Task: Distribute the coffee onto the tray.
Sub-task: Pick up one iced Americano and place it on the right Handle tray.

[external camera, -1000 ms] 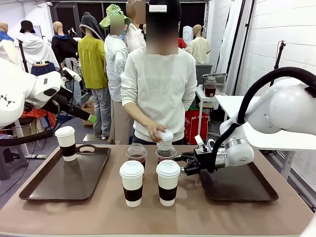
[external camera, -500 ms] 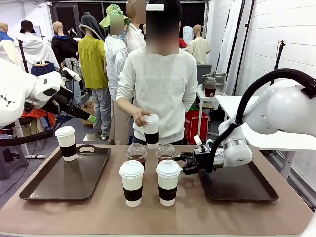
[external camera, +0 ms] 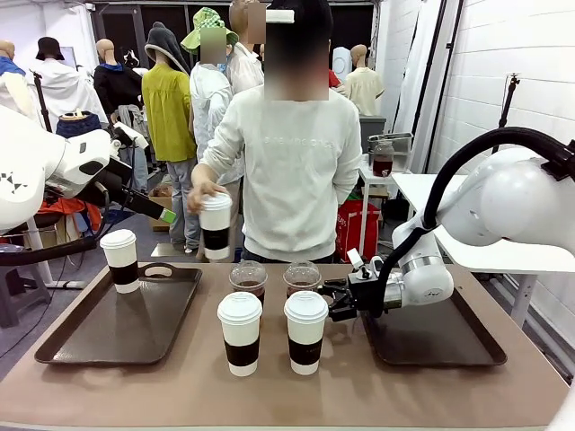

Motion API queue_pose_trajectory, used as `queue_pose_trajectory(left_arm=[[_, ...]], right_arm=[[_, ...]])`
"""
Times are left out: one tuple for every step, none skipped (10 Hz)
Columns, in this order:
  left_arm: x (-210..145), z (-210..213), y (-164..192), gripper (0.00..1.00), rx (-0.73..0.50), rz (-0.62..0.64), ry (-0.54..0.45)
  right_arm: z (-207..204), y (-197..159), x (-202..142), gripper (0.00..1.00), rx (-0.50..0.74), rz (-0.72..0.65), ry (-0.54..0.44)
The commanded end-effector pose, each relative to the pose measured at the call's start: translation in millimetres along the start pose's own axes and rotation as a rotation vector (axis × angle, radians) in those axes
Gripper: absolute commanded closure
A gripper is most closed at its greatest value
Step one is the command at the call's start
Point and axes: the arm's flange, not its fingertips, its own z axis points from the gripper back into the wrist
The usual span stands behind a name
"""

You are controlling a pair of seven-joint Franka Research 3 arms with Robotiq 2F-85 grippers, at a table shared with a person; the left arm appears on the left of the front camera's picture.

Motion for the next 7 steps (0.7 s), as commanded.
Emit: queue_pose_trajectory(left_arm=[[0, 0, 1, 0.00, -0.019, 0.006, -0.008], [0, 0, 1, 0.00, -0.019, 0.006, -0.008], [0, 0, 1, 0.00, -0.019, 0.006, -0.008], [0, 0, 1, 0.00, -0.019, 0.006, -0.008], [0, 0, 1, 0.00, -0.019, 0.006, -0.008], [0, 0, 1, 0.00, -0.019, 0.006, -0.008], [0, 0, 1, 0.00, -0.019, 0.006, -0.008]], right_arm=[[-11, -9, 0, 0.00, 0.010, -0.003, -0.015], [-13, -11, 0, 0.00, 0.015, -0.007, -0.017], [-16, -13, 0, 0.00, 0.020, -0.007, -0.017], [-18, -14, 1, 0.00, 0.027, -0.008, -0.015], [-21, -15, 1, 0.00, 0.035, -0.010, -0.015], [-23, -15, 1, 0.00, 0.040, -0.013, -0.019], [-25, -17, 1, 0.00, 0.047, -0.017, -0.020]])
